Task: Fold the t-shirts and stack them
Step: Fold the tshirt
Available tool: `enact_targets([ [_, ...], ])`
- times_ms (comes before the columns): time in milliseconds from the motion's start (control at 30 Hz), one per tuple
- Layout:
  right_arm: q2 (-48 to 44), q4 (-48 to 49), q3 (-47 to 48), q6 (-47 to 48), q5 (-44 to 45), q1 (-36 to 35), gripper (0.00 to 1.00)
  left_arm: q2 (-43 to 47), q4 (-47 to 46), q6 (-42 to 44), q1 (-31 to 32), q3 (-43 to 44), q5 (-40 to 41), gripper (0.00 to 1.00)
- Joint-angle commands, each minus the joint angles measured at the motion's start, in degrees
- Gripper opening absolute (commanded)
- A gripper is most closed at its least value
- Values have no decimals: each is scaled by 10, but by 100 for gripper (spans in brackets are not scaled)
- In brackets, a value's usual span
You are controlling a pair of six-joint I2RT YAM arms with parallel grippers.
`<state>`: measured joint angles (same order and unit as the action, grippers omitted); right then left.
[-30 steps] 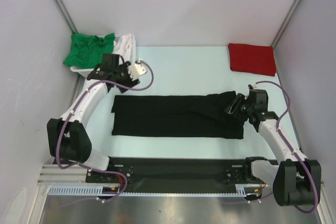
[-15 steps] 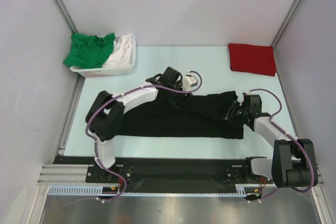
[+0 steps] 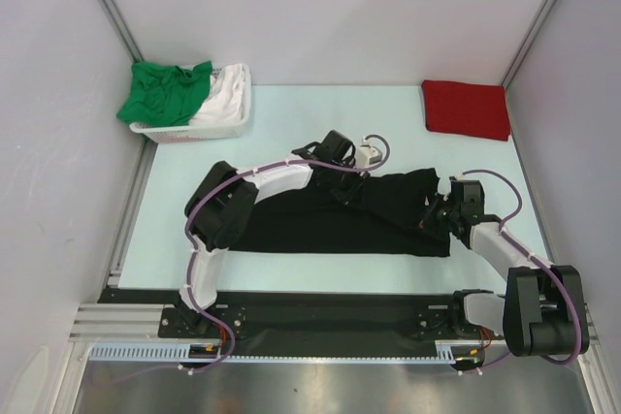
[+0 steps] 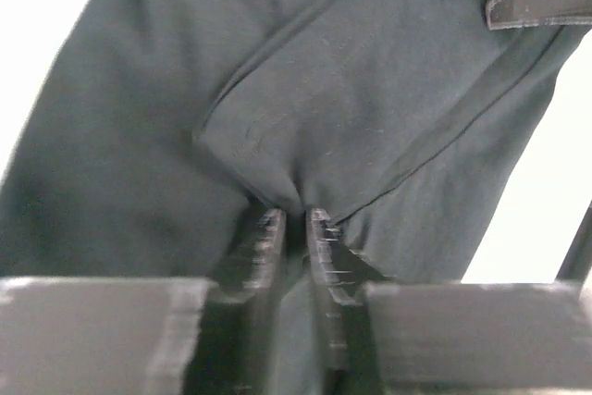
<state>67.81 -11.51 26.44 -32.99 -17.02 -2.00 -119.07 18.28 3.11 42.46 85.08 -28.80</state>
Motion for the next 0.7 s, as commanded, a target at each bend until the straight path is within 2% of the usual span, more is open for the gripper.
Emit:
enact_targets([
  [0, -15, -4, 7, 6, 1, 2, 0, -4, -12, -6, 14, 13, -21, 15],
  [33, -23, -22, 10, 7, 4, 2, 0, 0, -11, -5, 14, 13, -19, 2],
  [67, -30, -32, 15, 9, 8, 2, 0, 3, -5, -1, 14, 13, -14, 0],
  [167, -67, -79, 25, 16, 20, 1, 0, 30, 3, 17, 14, 8, 3, 0],
  [333, -130, -148, 30, 7, 37, -13, 0, 80, -24, 56, 13, -48, 26, 0],
  [500, -140, -116, -10, -29, 23, -15, 1, 57, -11, 68, 13, -49, 25, 0],
  [567, -129, -96, -19, -33, 24, -15, 4, 49, -8, 67, 13, -47, 24, 0],
  [667, -106, -91, -20, -32, 24, -10, 19, 34, -2, 71, 13, -44, 24, 0],
])
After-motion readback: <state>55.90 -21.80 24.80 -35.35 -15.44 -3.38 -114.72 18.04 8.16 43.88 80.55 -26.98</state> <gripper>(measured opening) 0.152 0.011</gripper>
